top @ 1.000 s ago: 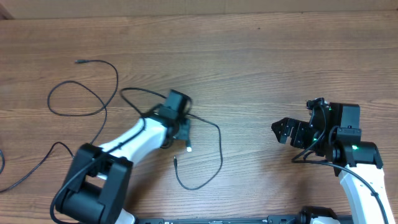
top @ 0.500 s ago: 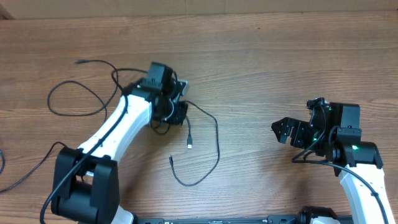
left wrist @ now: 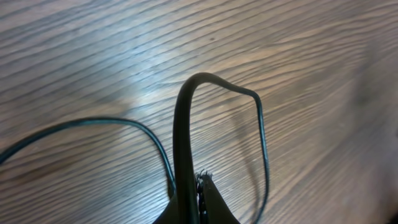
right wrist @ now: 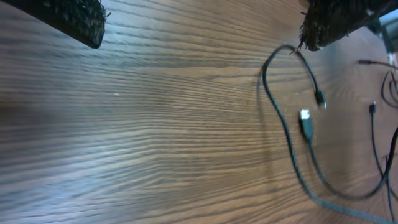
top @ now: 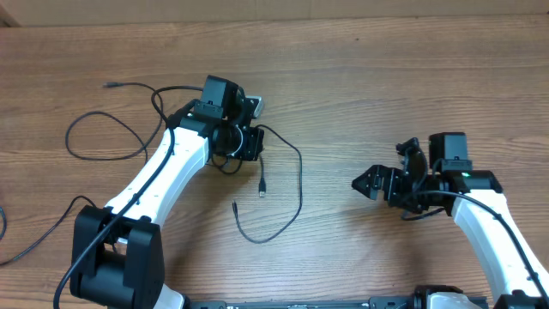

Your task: Untangle cables

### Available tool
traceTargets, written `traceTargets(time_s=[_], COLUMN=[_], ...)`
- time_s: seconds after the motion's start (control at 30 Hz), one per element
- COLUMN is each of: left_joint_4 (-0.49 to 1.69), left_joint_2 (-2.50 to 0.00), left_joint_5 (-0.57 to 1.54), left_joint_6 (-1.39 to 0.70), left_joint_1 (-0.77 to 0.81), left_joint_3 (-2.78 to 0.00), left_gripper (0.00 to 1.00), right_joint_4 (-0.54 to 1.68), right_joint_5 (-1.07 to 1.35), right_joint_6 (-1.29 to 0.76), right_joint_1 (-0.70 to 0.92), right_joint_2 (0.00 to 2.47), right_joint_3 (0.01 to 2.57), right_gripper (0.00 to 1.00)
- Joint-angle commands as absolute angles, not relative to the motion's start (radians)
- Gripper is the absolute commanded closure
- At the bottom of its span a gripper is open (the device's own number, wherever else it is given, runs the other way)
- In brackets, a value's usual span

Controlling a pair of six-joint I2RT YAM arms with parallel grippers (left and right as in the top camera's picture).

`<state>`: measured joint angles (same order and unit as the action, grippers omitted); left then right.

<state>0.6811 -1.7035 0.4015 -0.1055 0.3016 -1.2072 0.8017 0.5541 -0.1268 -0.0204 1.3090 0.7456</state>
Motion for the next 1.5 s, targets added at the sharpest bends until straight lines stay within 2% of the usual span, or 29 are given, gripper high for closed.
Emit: traceTargets(time_s=[0.0, 0.13, 0.2, 0.3, 0.47, 0.6, 0.83, 0.93, 1.07, 1.17, 1.3, 1.47], left_joint_4=[0.68, 0.688, 0.701, 0.703, 0.697, 0.699, 0.698, 0.694, 0.696, 0.699, 0.704, 0.703], left_joint_2=[-1.682, -1.682, -1.683, -1.683, -1.683, -1.683, -1.683, -1.683, -1.683, -1.683, -1.683, -1.683], left_joint_5=[0.472, 0.468, 0.461, 0.393, 0.353, 0.386, 0.393, 0.393, 0.393, 0.393, 0.393, 0.389], left_joint_6=[-0.125, -0.108, -0.109, -0.188, -0.328, -0.329, -0.35, -0.36, -0.36, -0.36, -0.358, -0.336], left_joint_1=[0.318, 0.331, 0.335, 0.335, 0.336, 0.335, 0.336, 0.336, 0.335, 0.336, 0.336, 0.335], left_joint_3=[-1.222, -1.222, -1.22, -1.217, -1.217, -1.217, -1.217, -1.217, -1.217, -1.217, -1.217, -1.217], left_gripper=[0.96, 0.96, 0.96, 0.96, 0.96, 0.96, 0.96, 0.96, 0.96, 0.96, 0.96, 0.96], right_joint_4=[0.772, 0.653, 0.548, 0.506, 0.43, 0.294, 0.19, 0.144, 0.121, 0.092, 0.087, 0.071], right_joint_5=[0.61, 0.705, 0.701, 0.698, 0.697, 0.698, 0.704, 0.665, 0.514, 0.513, 0.488, 0.488], right_joint_6=[-0.122, -0.134, -0.228, -0.237, -0.263, -0.319, -0.319, -0.344, -0.504, -0.531, -0.531, -0.558], right_joint_1=[0.021, 0.113, 0.193, 0.242, 0.299, 0.321, 0.368, 0.414, 0.461, 0.468, 0.469, 0.471], right_joint_2=[1.317, 1.319, 1.339, 1.38, 1.488, 1.612, 1.646, 1.648, 1.649, 1.652, 1.658, 1.709], right_joint_3=[0.746, 0.746, 0.746, 0.746, 0.746, 0.746, 0.746, 0.746, 0.746, 0.746, 0.746, 0.746], right_gripper=[0.0, 0.0, 0.0, 0.0, 0.01, 0.04, 0.07, 0.07, 0.08, 0.09, 0.12, 0.25])
